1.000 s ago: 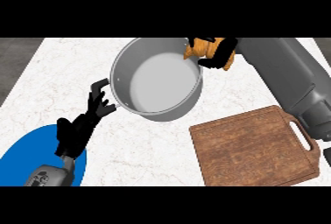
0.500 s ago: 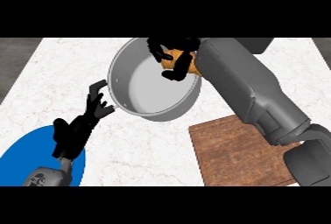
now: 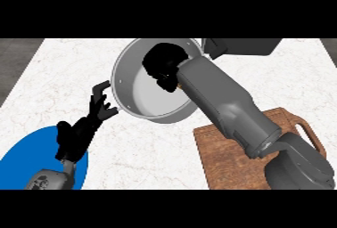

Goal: Pick the croissant from the cutting board and place it in the pot

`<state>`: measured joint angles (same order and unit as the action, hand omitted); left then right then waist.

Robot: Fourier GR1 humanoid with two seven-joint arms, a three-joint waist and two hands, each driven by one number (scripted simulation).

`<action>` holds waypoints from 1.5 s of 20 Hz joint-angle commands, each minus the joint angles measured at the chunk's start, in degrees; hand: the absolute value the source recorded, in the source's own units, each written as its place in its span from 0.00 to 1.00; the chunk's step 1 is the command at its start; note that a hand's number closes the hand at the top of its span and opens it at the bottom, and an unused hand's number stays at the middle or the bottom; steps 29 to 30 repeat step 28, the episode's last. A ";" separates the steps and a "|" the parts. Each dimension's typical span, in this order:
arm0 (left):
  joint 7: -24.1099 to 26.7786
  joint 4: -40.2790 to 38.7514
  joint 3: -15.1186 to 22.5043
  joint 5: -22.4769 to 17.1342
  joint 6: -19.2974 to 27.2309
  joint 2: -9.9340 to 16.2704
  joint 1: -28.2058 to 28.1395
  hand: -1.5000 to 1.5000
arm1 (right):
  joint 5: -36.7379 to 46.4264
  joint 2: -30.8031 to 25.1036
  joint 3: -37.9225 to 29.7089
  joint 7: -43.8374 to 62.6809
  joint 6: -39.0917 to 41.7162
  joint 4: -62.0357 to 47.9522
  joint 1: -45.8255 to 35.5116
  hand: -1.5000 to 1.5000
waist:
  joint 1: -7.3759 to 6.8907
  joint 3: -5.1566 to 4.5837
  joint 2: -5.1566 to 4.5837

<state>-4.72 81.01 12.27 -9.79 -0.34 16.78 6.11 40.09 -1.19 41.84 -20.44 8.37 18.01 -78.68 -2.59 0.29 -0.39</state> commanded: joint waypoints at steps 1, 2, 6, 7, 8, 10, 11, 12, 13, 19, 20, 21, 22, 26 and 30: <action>-0.77 -2.40 3.27 1.40 -0.41 -2.19 -1.58 0.50 | 2.30 1.13 3.84 8.12 6.80 -2.12 0.99 0.00 | -0.48 -0.44 -0.30; -3.47 -2.42 3.17 0.87 -0.45 -3.10 2.89 0.50 | 2.07 1.15 4.38 9.12 7.38 -1.08 1.26 0.00 | -0.86 -0.42 -0.64; -4.00 -2.88 1.89 0.48 -1.28 -2.41 2.83 0.50 | -2.65 1.18 2.72 8.05 7.14 5.91 6.93 0.00 | -0.80 -0.35 -0.51; -3.13 -2.71 1.81 0.19 -2.02 -1.79 1.16 0.50 | -5.45 1.18 -0.34 5.86 7.02 5.76 6.15 0.00 | -0.85 -0.33 -0.55; -2.55 -2.65 1.54 0.19 -2.74 -0.97 1.43 0.50 | -8.63 1.18 -2.53 6.13 5.51 7.59 8.40 0.00 | -1.34 -0.32 -0.70; -2.25 -1.36 2.86 1.08 -1.71 -2.05 -0.15 0.50 | -14.38 1.19 -7.91 3.96 3.14 9.52 9.75 0.00 | -1.42 -0.25 -0.66; -2.31 -2.40 2.26 1.37 -1.43 -1.82 0.91 0.50 | -16.46 1.19 -9.43 2.88 3.25 10.28 9.81 0.00 | -0.91 -0.26 -0.70; -2.82 -2.63 2.06 0.82 -1.19 -2.57 1.46 0.50 | -18.96 1.19 -11.36 1.49 2.66 10.70 11.27 0.00 | -0.58 -0.24 -0.82; -3.08 -1.73 1.68 0.18 -2.97 -0.81 0.93 0.50 | -22.96 1.19 -14.37 3.63 4.22 12.14 9.60 0.00 | -1.39 -0.25 -0.55; -3.47 -2.43 0.75 0.18 -1.56 -1.89 0.72 0.50 | -33.05 1.19 -25.66 7.36 -1.32 10.27 7.34 0.00 | 0.45 -0.30 -0.30; -4.90 -1.90 0.82 -0.45 -2.74 -1.50 2.36 0.50 | -34.23 1.19 -27.95 7.93 -1.49 8.03 4.75 0.00 | -0.11 -0.30 -0.68; -3.73 -1.55 1.54 0.96 -0.94 -3.03 2.11 0.50 | -35.01 1.19 -28.83 8.89 -1.50 7.49 3.30 0.00 | 0.09 -0.32 -0.46; -3.22 -1.68 0.70 0.67 -1.49 -1.93 0.93 0.50 | -35.40 1.19 -30.58 6.13 -3.61 7.49 5.29 0.00 | 0.65 -0.30 -0.41; -0.94 -1.35 1.70 1.59 -2.48 -1.99 -1.46 0.50 | -39.79 -5.58 -36.94 5.61 2.99 3.73 -0.44 0.00 | -0.19 -0.32 -0.74; -3.54 -2.51 0.81 1.36 -1.68 -2.62 2.13 0.50 | -39.91 -5.57 -37.86 1.52 2.62 1.08 1.29 0.00 | -0.09 -0.30 -1.02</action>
